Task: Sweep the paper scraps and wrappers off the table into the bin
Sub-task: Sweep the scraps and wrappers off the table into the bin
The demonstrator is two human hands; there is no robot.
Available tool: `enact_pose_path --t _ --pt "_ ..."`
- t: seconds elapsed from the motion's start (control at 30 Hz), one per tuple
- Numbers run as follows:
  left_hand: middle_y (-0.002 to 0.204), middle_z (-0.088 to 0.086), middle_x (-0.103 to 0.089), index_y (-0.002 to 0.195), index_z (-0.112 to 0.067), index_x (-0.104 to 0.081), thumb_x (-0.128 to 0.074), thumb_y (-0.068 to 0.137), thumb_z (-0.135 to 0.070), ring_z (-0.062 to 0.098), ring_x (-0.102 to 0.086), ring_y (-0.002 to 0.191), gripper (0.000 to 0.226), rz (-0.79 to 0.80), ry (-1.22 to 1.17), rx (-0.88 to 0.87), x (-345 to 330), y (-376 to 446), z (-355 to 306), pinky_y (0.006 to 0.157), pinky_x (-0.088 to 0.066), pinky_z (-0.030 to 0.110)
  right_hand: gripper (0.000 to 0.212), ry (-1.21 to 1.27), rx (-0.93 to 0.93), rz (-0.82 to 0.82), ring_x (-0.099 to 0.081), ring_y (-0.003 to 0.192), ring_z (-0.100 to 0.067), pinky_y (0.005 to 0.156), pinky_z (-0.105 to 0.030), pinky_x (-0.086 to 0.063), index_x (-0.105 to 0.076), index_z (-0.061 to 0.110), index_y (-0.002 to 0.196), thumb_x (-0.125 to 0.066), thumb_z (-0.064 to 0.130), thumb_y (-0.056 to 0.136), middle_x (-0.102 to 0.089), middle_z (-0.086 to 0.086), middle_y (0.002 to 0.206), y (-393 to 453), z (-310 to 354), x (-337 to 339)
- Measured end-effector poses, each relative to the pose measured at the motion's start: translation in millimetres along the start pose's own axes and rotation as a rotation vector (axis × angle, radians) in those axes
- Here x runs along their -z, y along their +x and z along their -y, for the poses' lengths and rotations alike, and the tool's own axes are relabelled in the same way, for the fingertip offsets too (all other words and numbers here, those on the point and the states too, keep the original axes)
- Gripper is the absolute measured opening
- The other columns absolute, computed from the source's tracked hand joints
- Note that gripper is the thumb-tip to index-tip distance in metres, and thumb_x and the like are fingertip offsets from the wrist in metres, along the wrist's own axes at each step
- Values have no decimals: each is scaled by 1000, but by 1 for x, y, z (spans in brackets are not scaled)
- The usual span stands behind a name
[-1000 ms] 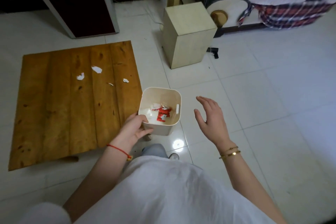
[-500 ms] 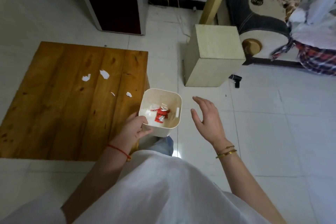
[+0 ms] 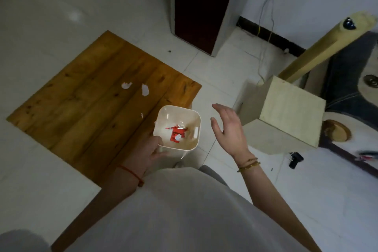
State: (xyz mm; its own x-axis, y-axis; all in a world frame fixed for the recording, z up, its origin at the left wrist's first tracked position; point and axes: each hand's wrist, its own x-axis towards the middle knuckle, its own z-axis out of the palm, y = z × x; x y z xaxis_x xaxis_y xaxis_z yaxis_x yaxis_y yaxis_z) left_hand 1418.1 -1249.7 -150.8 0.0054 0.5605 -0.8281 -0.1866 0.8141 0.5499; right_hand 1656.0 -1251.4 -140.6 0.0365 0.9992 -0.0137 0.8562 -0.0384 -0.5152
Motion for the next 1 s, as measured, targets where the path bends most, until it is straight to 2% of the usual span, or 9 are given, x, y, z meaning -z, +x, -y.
enact_pose_path --t 0.1,0.17,0.27,0.3,0.43,0.6,0.73,0.9,1.0 --pt "120 14 -58 125 -12 -54 -45 83 11 34 -58 109 49 -91 -59 25 -10 13 3 79 -57 45 42 0 125 82 -45 132 -20 113 -40 -37 -47 16 140 -44 31 101 -51 -5 143 36 -9 -6" --pt "119 20 -56 120 -8 -54 -42 82 13 37 -57 108 44 -158 -159 32 -20 21 7 80 -55 47 42 7 237 144 -44 132 -20 113 -38 -36 -47 15 141 -45 30 101 -51 -5 144 64 -17 -10" --pt "96 15 -52 118 -5 -54 -44 82 13 22 -51 80 42 -292 -291 61 -41 26 18 70 -57 40 45 9 383 268 -41 135 -17 115 -33 -31 -43 18 144 -45 33 102 -48 -3 147 103 -31 -17" --pt "94 13 -52 122 -6 -54 -44 83 13 20 -50 78 45 -323 -336 67 -48 27 23 68 -57 39 46 9 429 308 -42 135 -17 114 -31 -31 -42 18 144 -46 34 102 -48 -3 146 114 -35 -19" --pt "105 9 -56 135 -8 -50 -43 84 11 19 -55 82 55 -410 -543 82 -83 35 47 76 -57 42 48 -4 630 440 -46 131 -22 108 -35 -40 -42 14 144 -45 35 101 -48 -7 144 150 -50 -26" --pt "107 10 -61 133 -15 -53 -42 83 11 22 -60 90 58 -447 -682 80 -115 51 80 81 -58 46 45 -19 809 557 -40 138 -23 112 -39 -40 -44 14 144 -46 30 102 -45 -6 149 184 -58 -48" --pt "109 12 -57 136 -12 -52 -44 83 10 25 -59 94 57 -466 -781 120 -132 68 107 91 -55 51 47 -68 867 674 -28 146 -21 117 -43 -33 -38 16 148 -44 28 103 -36 -3 155 203 -54 -81" --pt "99 11 -54 139 -9 -49 -42 85 9 25 -55 90 57 -496 -836 153 -134 101 130 86 -56 45 50 -148 943 780 -20 149 -20 120 -43 -27 -32 17 151 -40 29 104 -29 -2 159 212 -45 -136" --pt "114 22 -53 141 -9 -48 -42 88 7 31 -53 101 55 -529 -854 148 -131 123 142 93 -53 49 51 -174 983 819 -18 150 -19 121 -41 -24 -29 17 152 -39 29 104 -26 -2 160 216 -39 -175"
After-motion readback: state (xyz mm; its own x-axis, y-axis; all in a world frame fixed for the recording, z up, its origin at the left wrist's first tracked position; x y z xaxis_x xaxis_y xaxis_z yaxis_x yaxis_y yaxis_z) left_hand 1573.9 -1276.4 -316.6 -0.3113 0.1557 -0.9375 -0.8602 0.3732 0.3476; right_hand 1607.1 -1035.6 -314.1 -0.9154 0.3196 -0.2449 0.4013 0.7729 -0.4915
